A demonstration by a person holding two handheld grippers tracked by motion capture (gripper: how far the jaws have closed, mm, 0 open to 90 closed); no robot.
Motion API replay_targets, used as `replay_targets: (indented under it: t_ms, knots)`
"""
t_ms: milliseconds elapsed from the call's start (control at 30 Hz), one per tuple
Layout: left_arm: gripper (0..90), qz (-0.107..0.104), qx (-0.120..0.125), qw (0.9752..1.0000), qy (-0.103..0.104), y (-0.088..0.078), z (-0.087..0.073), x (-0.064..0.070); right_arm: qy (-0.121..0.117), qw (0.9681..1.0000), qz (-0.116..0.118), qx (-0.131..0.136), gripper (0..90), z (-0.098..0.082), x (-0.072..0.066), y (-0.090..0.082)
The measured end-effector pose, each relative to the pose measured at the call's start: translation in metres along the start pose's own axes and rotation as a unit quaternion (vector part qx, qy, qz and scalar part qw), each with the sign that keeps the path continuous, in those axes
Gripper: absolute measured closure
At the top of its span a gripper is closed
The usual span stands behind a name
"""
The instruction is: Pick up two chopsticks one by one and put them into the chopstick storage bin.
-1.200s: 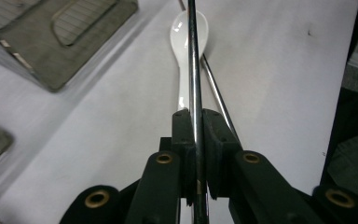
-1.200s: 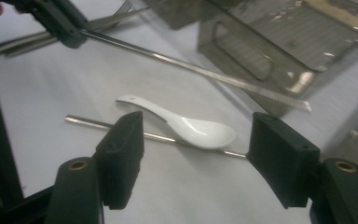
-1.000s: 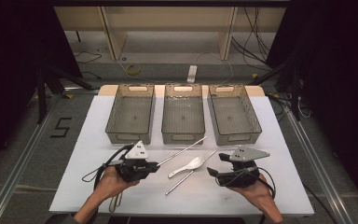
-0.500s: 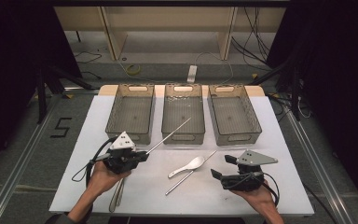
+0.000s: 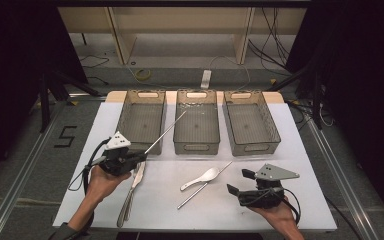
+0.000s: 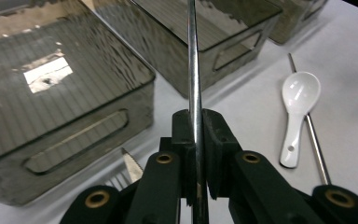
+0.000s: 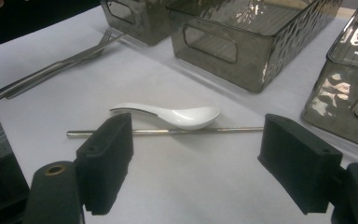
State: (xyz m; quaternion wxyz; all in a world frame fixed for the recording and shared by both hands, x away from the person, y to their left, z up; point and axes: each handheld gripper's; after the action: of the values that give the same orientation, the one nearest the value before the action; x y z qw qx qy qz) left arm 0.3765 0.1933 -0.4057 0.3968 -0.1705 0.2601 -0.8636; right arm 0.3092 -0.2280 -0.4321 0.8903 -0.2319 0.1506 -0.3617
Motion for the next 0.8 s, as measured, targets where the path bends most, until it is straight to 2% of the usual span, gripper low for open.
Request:
replay_targets:
  t_ms: [133, 333, 433, 600, 800]
  knots:
    - [83.7, 0.015, 0.007, 0.9998, -0.005, 0.001, 0.005, -0.01, 0.004, 1.0, 0.0, 0.005, 25.9, -0.002, 0.0, -0.002]
    - [83.7, 0.036, 0.013, 0.9988, -0.029, 0.006, 0.011, -0.03, 0.007, 0.9999, -0.002, 0.007, 24.5, -0.004, -0.001, -0.004]
    - [83.7, 0.037, 0.023, 0.9982, -0.039, 0.01, 0.015, -0.04, 0.006, 1.0, -0.001, 0.007, 24.5, -0.005, -0.002, -0.005]
    - [83.7, 0.062, 0.012, 0.9974, -0.035, 0.019, 0.026, -0.056, 0.004, 1.0, 0.001, 0.005, 24.4, -0.006, -0.002, -0.007]
    - [83.7, 0.079, 0.004, 0.9957, -0.047, 0.029, 0.035, -0.072, 0.004, 1.0, 0.002, 0.007, 24.4, -0.007, -0.004, -0.01]
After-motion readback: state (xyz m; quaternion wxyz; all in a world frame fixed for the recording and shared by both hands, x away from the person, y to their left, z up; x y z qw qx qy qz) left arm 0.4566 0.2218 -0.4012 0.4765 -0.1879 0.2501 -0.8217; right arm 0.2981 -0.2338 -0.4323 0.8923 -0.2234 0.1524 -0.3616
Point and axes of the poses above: each handheld gripper's, and its own axes: y roughly forward along the jaws, z roughly out of its top, x roughly to its right
